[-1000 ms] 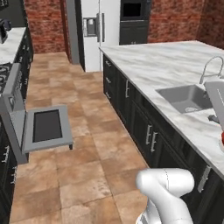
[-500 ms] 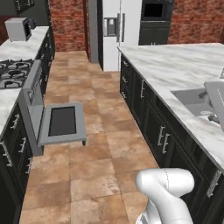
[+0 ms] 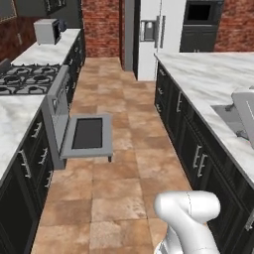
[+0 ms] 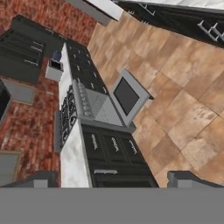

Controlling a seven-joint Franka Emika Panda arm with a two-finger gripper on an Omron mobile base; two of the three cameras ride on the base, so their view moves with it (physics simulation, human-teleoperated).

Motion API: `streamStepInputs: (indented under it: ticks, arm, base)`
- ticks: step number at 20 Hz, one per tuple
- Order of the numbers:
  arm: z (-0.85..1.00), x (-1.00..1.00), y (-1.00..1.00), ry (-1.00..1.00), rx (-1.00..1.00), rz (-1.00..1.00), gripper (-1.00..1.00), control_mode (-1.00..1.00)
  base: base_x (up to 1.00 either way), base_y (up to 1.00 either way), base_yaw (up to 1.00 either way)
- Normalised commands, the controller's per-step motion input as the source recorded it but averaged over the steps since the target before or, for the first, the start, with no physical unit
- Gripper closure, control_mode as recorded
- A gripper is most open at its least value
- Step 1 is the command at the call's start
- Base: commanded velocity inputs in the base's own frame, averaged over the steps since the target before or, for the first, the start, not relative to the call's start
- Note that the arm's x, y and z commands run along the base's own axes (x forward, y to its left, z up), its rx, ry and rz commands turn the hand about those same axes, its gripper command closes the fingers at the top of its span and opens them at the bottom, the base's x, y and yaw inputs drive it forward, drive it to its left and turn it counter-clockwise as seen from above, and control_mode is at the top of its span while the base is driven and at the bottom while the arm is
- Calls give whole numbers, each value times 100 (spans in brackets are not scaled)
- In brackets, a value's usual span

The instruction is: Move the bowls from the cabinet to the plates on the dining table.

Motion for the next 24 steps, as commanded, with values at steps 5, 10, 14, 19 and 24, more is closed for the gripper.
streamStepInputs:
  ticks: [5,10,14,19,24]
  arm:
    - [0,0,0,0,0,0,-100,100]
    - [0,0,0,0,0,0,-100,100]
    - [0,0,0,0,0,0,-100,100]
    - [0,0,0,0,0,0,-100,100]
    - [0,0,0,0,0,0,-100,100]
  base:
    - [1,-1,25]
    - [1,-1,25]
    - [1,-1,25]
    - [1,-1,25]
    - [0,-2,25]
